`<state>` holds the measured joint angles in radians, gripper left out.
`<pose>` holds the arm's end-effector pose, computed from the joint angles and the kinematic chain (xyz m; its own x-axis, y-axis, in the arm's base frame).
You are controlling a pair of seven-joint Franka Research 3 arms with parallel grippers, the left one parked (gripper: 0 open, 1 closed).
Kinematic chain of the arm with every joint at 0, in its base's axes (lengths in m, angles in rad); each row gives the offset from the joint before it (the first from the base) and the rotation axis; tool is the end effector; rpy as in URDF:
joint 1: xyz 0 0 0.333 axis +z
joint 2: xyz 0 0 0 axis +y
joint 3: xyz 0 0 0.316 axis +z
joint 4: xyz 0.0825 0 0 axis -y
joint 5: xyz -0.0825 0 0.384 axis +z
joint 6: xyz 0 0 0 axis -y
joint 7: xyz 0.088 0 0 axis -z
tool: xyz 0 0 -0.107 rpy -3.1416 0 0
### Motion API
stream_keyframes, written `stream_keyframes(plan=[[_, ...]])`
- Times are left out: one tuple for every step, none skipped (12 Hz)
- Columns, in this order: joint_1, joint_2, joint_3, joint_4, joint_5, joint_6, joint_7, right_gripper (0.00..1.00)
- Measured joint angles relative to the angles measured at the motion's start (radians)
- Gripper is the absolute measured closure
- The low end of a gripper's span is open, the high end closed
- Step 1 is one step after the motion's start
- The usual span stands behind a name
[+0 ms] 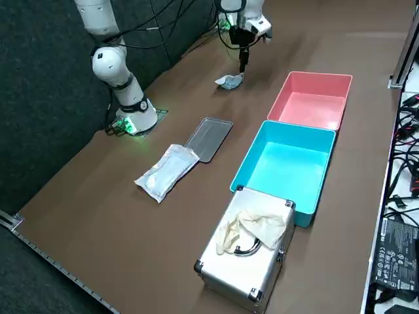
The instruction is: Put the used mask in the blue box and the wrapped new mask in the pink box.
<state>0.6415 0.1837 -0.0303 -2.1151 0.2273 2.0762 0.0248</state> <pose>0.4384 0.3214 0.3119 0.8657 0.4429 -0.2333 0.4159 -0.8957 -0.1571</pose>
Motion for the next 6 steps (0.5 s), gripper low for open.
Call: stream_keyframes(plan=[[0.009,0.013,0.0,-0.003,0.0,0.0,-0.007,0.01],[0.016,0.023,0.0,-0.006,0.0,0.0,-0.019,0.01],[0.022,0.031,0.0,-0.008,0.0,0.0,-0.032,0.01],[0.027,0.038,0.0,-0.011,0.0,0.0,-0.041,0.01],[0.034,0.046,0.0,-0.016,0.0,0.0,-0.046,0.01],[0.044,0.055,0.0,-0.021,0.0,0.0,-0.047,0.01]])
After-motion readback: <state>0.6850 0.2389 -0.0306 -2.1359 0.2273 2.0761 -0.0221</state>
